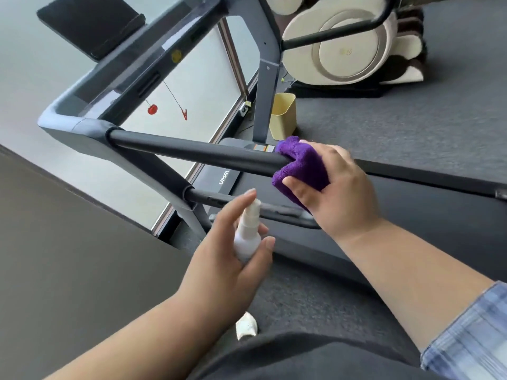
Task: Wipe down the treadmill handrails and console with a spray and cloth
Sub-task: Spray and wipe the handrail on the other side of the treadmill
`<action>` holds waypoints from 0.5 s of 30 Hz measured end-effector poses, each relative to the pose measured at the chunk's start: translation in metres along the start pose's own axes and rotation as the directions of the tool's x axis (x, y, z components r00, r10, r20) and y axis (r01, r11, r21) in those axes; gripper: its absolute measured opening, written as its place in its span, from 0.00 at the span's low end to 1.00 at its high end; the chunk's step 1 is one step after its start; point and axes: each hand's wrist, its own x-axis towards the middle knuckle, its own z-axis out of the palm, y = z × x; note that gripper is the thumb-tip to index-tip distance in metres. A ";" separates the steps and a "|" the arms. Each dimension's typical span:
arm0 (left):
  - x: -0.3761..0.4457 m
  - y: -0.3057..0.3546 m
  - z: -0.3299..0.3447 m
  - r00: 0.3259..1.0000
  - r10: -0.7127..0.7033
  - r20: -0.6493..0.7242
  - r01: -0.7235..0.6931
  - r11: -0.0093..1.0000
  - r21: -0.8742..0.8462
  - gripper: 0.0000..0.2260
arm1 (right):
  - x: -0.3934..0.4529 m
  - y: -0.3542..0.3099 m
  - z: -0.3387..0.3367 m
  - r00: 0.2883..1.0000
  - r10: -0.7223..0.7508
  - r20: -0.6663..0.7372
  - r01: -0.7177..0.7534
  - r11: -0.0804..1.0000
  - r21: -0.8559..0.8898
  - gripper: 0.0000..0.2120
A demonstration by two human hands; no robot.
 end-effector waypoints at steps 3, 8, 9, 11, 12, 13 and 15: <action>0.005 0.004 0.005 1.000 -0.010 -0.005 0.010 0.999 0.045 0.28 | -0.016 0.017 0.001 0.999 0.028 -0.043 -0.023 0.994 0.108 0.34; -0.006 0.014 0.017 0.998 0.007 0.067 -0.010 0.999 0.048 0.28 | -0.043 0.046 0.008 0.992 0.115 -0.043 -0.106 0.980 0.166 0.38; -0.008 0.015 0.017 0.997 0.009 0.071 -0.012 0.999 0.052 0.28 | -0.048 0.052 0.009 0.993 0.117 -0.036 -0.109 0.981 0.162 0.38; -0.011 0.018 0.017 0.997 0.008 0.077 -0.013 0.998 0.059 0.28 | -0.054 0.061 0.009 0.994 0.108 -0.016 -0.104 0.980 0.170 0.37; -0.012 0.019 0.017 0.997 0.007 0.080 -0.012 0.998 0.060 0.28 | -0.055 0.063 0.008 0.994 0.108 -0.008 -0.105 0.978 0.181 0.36; -0.014 0.020 0.016 0.997 0.007 0.082 -0.011 0.998 0.058 0.27 | -0.055 0.063 0.007 0.993 0.114 -0.006 -0.111 0.975 0.192 0.35; -0.016 0.022 0.015 0.996 0.007 0.086 -0.011 0.999 0.046 0.27 | -0.050 0.054 0.004 0.991 0.130 -0.022 -0.123 0.971 0.203 0.35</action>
